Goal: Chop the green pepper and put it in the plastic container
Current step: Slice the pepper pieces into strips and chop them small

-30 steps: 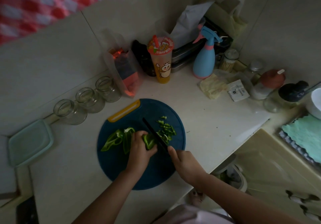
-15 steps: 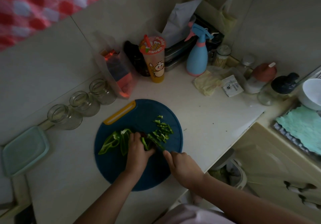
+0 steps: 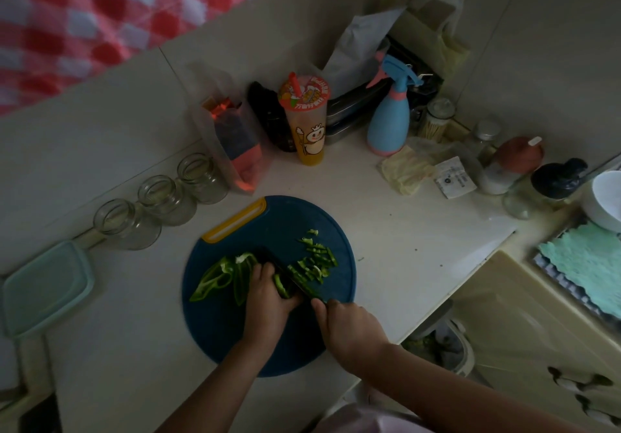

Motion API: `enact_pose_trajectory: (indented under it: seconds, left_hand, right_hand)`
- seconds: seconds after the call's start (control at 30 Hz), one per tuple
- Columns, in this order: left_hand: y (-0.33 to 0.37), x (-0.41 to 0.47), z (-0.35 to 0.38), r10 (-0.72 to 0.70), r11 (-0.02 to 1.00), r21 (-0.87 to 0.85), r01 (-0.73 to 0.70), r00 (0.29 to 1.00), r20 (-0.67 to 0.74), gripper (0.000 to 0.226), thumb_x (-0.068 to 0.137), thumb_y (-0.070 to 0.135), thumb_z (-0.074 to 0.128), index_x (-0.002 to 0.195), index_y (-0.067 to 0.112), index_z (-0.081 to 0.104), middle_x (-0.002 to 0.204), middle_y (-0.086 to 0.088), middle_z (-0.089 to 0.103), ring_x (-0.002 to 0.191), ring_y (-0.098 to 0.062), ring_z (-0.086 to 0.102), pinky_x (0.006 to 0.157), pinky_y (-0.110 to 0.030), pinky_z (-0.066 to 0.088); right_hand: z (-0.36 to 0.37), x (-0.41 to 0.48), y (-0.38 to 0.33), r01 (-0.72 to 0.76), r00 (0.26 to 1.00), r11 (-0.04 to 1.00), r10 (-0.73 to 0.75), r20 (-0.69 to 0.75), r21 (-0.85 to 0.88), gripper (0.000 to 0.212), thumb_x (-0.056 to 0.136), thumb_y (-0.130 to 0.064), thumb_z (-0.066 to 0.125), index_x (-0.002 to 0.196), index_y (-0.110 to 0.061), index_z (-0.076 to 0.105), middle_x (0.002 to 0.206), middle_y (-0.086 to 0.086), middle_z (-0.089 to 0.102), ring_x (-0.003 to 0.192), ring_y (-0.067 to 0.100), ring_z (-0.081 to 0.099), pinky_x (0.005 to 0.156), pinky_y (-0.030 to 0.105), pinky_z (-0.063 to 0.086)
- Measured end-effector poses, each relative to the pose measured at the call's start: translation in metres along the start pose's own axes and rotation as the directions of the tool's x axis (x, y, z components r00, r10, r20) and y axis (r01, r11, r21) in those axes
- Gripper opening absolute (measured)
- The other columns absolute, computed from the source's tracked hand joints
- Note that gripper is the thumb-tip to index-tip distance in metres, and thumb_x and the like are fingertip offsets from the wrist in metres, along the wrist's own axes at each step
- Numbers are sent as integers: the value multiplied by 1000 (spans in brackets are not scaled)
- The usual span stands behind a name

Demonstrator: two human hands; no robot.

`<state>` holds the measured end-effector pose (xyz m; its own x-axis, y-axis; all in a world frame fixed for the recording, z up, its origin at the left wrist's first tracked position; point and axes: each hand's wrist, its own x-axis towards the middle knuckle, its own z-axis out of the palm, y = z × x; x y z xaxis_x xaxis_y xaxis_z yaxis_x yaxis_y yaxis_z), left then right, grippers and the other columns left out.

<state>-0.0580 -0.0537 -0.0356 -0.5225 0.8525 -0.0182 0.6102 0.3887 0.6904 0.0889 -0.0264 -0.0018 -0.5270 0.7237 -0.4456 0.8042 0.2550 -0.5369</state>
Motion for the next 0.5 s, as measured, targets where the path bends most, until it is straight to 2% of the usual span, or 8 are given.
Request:
enact_pose_trajectory:
  seconds: [0.13, 0.27, 0.5]
  left_hand:
    - [1, -1, 1, -27, 999, -24, 27, 1000, -10, 51, 55, 16, 87, 78, 13, 42, 89, -1, 43, 82, -23, 51, 72, -28, 40]
    - [1, -1, 2, -41, 999, -9, 41, 999, -29, 50, 54, 15, 86, 77, 12, 42, 87, -2, 43, 76, -17, 46, 66, -26, 36]
    - [0, -1, 3, -32, 999, -12, 31, 999, -39, 44, 59, 16, 85, 90, 8, 56, 93, 0, 47, 83, -14, 49, 71, -23, 37]
  right_hand:
    - [0, 2, -5, -25, 1000, 999, 24, -1, -25, 52, 100, -51, 18, 97, -14, 55, 101, 11, 66, 96, 31, 62, 74, 32, 43]
    - [0, 9, -10, -30, 1000, 999, 30, 1, -35, 54, 100, -51, 17, 98, -13, 56, 102, 11, 66, 96, 31, 62, 73, 32, 41]
    - [2, 9, -7, -71, 997, 994, 71, 3, 77, 54, 99, -53, 17, 81, -17, 51, 96, 12, 66, 92, 31, 62, 70, 31, 40]
